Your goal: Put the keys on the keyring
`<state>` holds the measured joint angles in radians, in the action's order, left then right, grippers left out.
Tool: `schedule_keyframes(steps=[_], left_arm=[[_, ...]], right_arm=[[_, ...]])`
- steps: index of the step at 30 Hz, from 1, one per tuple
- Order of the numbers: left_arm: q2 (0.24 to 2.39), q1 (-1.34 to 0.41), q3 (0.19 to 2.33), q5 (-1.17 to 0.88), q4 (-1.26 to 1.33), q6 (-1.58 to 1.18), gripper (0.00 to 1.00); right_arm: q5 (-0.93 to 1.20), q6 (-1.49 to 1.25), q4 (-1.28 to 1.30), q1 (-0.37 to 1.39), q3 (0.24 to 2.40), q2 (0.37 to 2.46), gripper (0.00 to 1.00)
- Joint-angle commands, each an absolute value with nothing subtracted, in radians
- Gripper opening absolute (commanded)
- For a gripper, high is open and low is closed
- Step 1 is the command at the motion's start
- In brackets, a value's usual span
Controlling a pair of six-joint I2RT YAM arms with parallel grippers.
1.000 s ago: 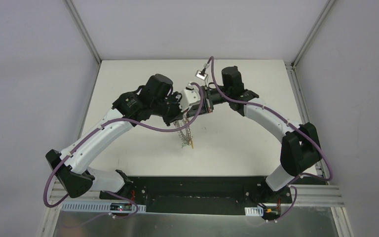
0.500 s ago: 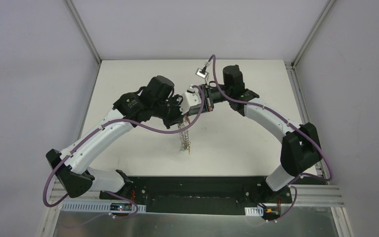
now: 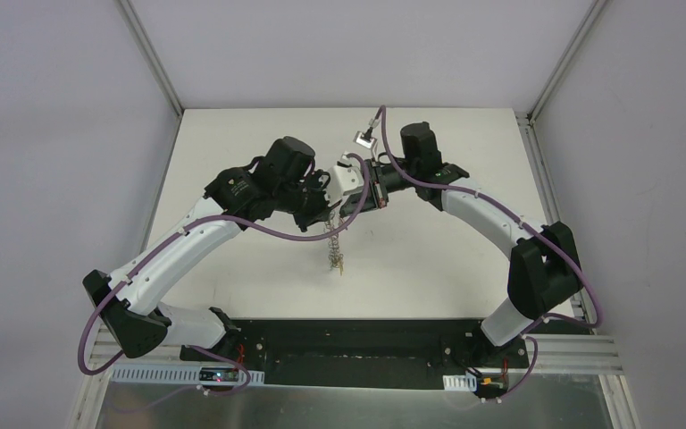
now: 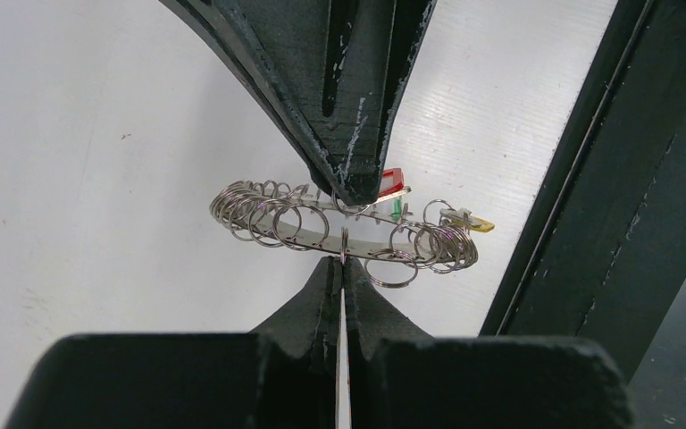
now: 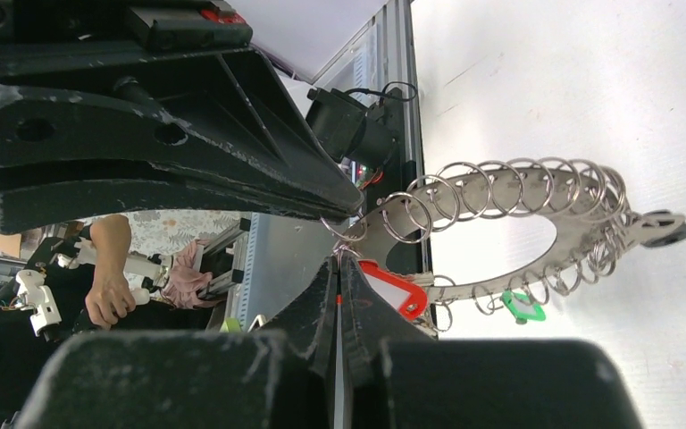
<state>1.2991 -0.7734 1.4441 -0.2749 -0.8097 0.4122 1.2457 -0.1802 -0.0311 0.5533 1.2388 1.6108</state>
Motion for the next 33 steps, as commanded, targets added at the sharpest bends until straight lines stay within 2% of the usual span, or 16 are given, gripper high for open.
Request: schedule_keyframes(steps=[1,33], left_arm=[[1.273,-0.782,1.469,-0.253,-0.77,0.405,0.0],[1.293,-0.782,1.477,-0.303,-0.773,0.383,0.0]], right_arm=[[1.284,-0.129,-0.014,0.56,1.246,1.569,0.0],[1.252,-0.205,-0.074,0.594,1.283,1.621,0.0]])
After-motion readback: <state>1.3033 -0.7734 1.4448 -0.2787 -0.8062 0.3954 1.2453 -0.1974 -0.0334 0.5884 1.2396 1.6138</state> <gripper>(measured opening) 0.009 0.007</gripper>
